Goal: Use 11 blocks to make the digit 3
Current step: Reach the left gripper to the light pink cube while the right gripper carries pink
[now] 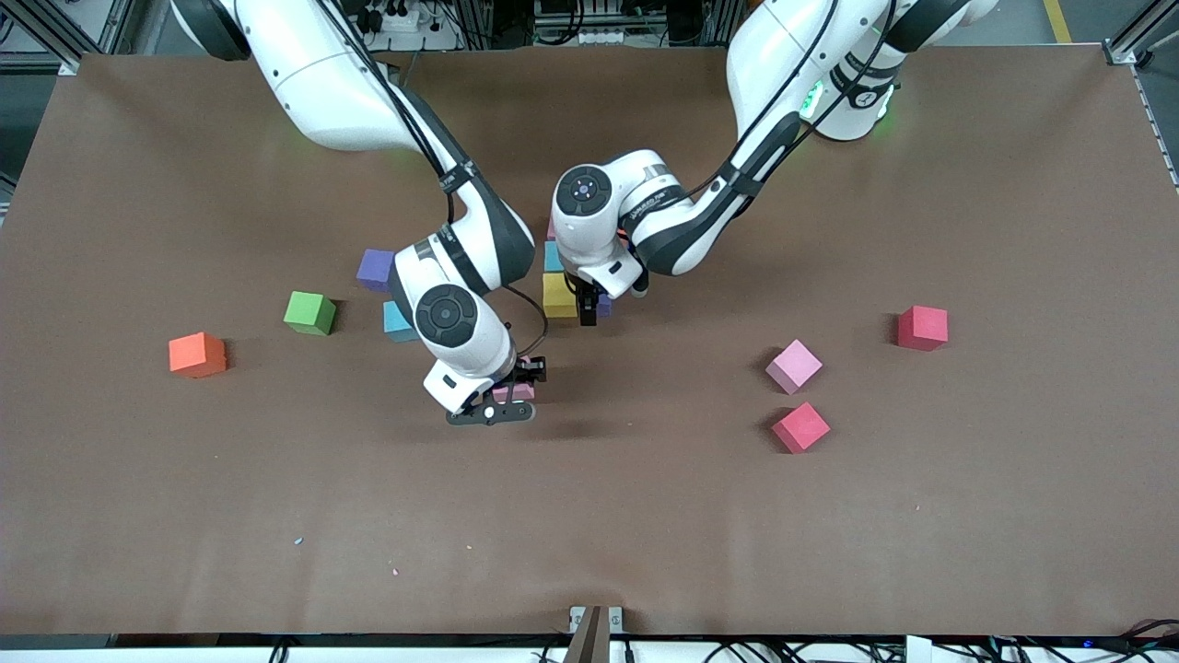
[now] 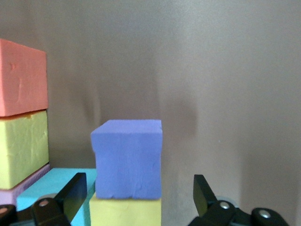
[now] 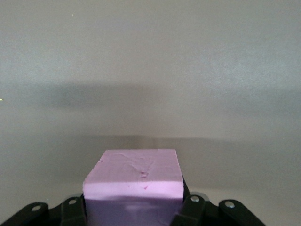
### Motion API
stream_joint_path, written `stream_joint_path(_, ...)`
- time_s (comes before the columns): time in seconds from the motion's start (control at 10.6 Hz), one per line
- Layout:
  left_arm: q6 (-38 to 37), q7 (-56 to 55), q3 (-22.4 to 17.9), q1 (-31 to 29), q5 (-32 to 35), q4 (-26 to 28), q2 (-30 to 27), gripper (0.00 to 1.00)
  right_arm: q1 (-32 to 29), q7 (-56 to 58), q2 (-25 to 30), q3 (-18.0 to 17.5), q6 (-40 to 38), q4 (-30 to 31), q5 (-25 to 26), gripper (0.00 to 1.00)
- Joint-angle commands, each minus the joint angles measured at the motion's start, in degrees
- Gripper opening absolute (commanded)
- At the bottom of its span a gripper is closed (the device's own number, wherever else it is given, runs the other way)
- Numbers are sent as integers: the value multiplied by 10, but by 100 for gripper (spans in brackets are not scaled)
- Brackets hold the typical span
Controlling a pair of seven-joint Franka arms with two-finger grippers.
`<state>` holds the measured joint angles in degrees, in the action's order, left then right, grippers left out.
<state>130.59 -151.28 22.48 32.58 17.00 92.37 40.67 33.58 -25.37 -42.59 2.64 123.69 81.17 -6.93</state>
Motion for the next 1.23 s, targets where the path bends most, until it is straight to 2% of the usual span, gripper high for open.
stream_joint_path(0.0,-22,-3,0,-4,15,64,-88,100,11,-30,-6,1,-6,-13,-9,12)
stream_joint_path(0.28,-24,56,4,-48,11,132,-168,100,31,-35,-6,-2,-6,-13,-10,12)
stream_joint_path(0.57,-25,148,25,-137,8,184,-215,100,42,-33,-8,-2,-8,-8,-37,12)
stream_joint_path(0.85,-37,325,91,-258,-13,190,-217,100,58,-51,-13,-2,-5,2,-38,12)
stream_joint_path(1.04,-54,481,96,-296,-19,186,-199,100,61,-60,-17,-2,-2,7,-38,12)
stream_joint_path(1.13,-60,524,94,-306,-21,186,-196,100,61,-60,-19,-2,-2,8,-38,12)
